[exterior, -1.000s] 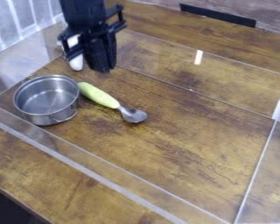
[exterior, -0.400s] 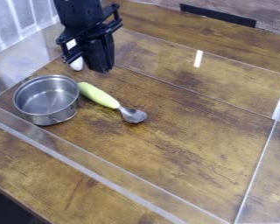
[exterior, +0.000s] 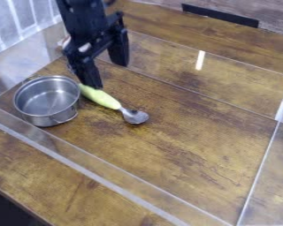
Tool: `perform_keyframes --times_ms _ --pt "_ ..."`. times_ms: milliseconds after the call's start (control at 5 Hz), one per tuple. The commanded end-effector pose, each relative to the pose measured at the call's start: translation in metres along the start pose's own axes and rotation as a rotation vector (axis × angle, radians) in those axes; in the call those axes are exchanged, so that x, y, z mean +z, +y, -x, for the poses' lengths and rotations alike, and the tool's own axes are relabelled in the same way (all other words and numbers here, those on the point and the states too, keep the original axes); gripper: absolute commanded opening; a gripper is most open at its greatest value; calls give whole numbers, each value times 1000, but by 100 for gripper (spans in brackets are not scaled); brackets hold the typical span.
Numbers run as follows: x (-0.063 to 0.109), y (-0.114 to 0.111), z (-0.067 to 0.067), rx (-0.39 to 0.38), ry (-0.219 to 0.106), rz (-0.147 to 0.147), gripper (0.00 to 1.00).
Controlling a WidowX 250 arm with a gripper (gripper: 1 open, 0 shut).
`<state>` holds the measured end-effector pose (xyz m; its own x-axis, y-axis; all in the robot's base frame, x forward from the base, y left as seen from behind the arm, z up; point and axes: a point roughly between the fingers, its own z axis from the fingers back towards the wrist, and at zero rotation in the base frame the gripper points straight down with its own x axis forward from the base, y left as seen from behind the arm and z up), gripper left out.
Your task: Move the green spoon to the left
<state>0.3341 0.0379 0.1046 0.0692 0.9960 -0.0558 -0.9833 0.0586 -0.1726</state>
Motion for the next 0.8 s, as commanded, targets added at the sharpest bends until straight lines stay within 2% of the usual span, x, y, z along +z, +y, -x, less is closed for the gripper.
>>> perform_keyframes --times_ms 0,400,600 --pt "-8 -6 10 -55 -8 37 100" --pt "-28 1 -3 -34 -29 32 100" --pt "-44 -5 -1 -52 -31 28 0"
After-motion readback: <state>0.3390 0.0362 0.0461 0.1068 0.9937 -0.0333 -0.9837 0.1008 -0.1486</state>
